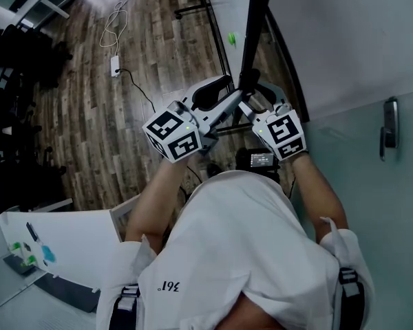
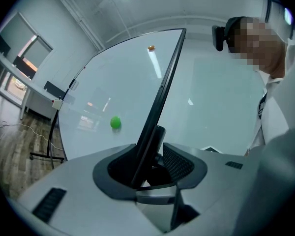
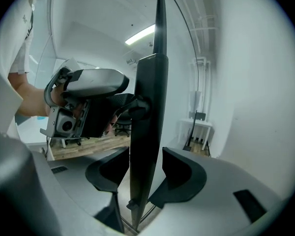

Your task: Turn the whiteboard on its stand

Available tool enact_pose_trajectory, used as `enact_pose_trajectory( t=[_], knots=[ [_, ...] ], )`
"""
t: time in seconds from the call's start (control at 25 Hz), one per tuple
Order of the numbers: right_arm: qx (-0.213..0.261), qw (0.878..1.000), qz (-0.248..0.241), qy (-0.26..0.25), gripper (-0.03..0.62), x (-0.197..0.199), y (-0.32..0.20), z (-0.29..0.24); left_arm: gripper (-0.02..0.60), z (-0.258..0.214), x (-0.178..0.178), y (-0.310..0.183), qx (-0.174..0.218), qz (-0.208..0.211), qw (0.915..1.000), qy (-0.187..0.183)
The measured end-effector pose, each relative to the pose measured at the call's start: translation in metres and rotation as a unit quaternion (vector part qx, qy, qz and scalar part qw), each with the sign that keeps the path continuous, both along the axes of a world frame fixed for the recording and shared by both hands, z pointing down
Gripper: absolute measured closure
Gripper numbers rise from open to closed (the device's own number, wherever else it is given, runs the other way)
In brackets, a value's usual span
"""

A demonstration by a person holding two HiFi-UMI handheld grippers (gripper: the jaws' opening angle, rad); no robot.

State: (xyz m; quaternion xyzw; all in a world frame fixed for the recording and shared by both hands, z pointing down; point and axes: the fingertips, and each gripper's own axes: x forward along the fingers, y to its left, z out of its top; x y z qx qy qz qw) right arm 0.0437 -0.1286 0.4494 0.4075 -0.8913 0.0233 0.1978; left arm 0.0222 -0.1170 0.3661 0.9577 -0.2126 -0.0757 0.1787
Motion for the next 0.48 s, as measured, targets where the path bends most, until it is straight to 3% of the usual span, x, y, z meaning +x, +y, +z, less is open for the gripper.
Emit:
enact_pose_trajectory(
  t=[0.48],
  knots=[
    [0.038, 0.998, 0.051, -0.002, 0.359, 0.009, 0.019, -0.018, 0.414, -0.002, -0.029, 0.022, 0.009, -0.003, 1.0, 0.002]
  ],
)
